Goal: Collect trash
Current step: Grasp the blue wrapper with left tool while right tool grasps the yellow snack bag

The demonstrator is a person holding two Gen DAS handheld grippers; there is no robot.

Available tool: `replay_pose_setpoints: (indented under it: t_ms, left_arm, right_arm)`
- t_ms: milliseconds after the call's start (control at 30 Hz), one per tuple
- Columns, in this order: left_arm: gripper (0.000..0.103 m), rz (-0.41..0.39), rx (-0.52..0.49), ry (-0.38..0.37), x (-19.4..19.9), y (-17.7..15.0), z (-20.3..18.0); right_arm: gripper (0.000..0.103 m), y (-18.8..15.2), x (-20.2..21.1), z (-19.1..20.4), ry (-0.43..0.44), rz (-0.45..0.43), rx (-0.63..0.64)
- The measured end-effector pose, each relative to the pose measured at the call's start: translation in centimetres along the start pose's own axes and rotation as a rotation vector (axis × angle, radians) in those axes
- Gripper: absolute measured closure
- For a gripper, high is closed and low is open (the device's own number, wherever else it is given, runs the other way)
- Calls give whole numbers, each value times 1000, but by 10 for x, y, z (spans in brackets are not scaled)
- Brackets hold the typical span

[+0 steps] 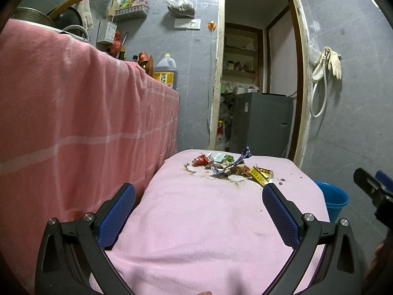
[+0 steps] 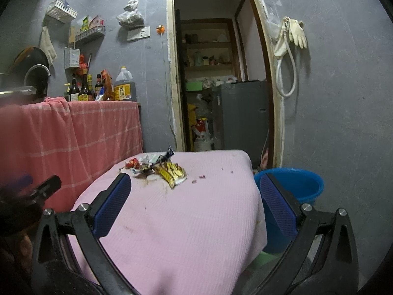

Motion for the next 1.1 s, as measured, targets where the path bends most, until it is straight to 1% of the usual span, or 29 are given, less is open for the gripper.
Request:
replay_pose_setpoints:
  t_ms: [133,200,300,400,500,533,633,733,800,867,900,933,967,1100]
  left_arm:
    - [2,-6,14,-3,-16,14,4]
    - [2,-3,12,1,-29,22,5]
    - [2,7,5,-6,-51,32,5]
    - [2,38,2,-23,-78,37,6]
    - [2,75,8,-49,-107,40,5]
    - [2,95,7,-56,-117,39,5]
    - [2,158,10,-80,-146,35,5]
    - [3,224,35,-122,-173,27,6]
    - [8,278,57,-156,-191,18,8]
    - [22,338,78,-199,-206,8,5]
    - [26,365,88,-219,-212,4,4]
    - [32,397,103,-247,-219,-1,2]
    - [35,423,119,-271,-225,-4,0]
    - [43,487,162,-341,-236,-10,-4]
  right_arm:
    - [0,20,-13,2,16,-32,13]
    - [0,30,-29,1,24,-40,15]
    - [0,39,-50,-4,34,-36,22]
    - [0,45,-76,-5,44,-20,32]
    - [0,47,-106,-6,60,10,38]
    - [0,46,-120,-5,74,33,39]
    - [0,38,-149,-1,117,91,46]
    - [1,25,-173,3,149,148,60]
    - [3,12,-193,11,185,214,77]
    - [11,0,-207,16,208,267,87]
    - [15,-7,-216,19,217,303,96]
    - [18,-15,-225,23,229,339,103]
    - [19,-21,-230,25,239,366,108]
    - [21,-45,-250,33,277,482,122]
Point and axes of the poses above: each gripper's, at about its wrist camera, not at the fingertips, and x roughly against the way its jaws point, z to its left, y to its top, the point moved 10 cm from there along -x, roughly the way its jaws point, and after that the axes turned 5 degrees about -x, right-handed, at the moved point
